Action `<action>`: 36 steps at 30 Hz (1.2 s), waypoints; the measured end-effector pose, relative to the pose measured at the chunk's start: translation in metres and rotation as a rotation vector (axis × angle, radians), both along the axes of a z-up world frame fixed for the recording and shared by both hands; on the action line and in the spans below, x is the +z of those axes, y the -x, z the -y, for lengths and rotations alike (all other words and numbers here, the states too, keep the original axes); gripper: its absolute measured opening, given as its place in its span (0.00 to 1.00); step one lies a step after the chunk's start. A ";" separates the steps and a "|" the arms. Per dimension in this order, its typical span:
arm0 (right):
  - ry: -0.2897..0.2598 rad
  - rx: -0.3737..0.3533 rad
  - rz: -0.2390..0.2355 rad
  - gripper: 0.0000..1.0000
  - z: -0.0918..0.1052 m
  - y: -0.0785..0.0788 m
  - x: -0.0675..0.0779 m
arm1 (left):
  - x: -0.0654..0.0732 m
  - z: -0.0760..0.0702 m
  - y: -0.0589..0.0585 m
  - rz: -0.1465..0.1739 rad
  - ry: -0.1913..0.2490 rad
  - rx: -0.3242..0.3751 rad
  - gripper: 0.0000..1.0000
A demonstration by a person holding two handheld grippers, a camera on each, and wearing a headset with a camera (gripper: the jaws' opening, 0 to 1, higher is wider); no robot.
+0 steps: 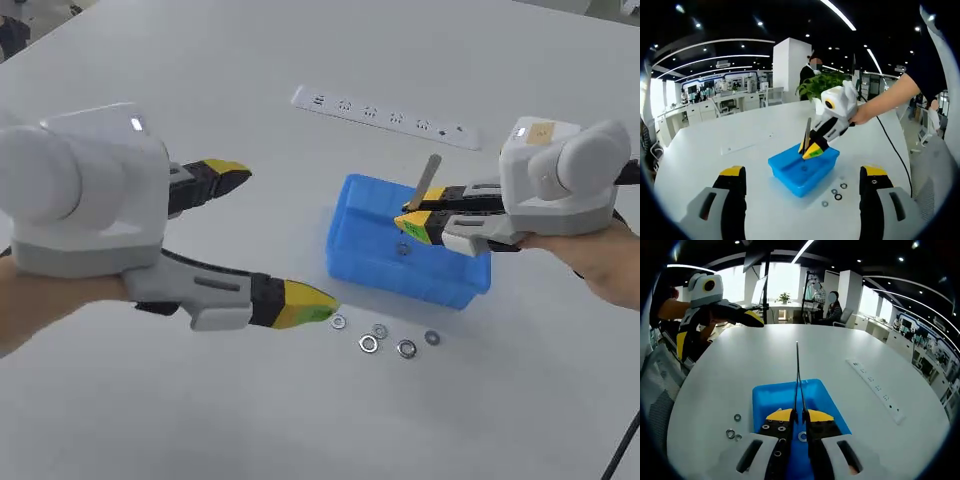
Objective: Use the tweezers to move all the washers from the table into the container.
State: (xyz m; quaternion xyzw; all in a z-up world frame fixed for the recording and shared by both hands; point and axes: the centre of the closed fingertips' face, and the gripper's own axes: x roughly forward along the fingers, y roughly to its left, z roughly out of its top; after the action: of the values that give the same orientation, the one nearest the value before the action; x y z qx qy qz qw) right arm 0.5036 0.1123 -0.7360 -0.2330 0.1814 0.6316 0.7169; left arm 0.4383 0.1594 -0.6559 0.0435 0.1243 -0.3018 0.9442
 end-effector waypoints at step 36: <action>0.033 0.074 -0.017 0.10 0.003 0.018 -0.007 | -0.016 0.083 -0.045 -0.056 -0.100 -0.406 0.17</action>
State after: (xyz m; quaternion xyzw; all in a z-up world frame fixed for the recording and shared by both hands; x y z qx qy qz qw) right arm 0.4852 0.1090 -0.7432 -0.2461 0.1889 0.6566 0.6875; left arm 0.4836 0.0763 -0.6721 0.1058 0.1539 -0.4803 0.8570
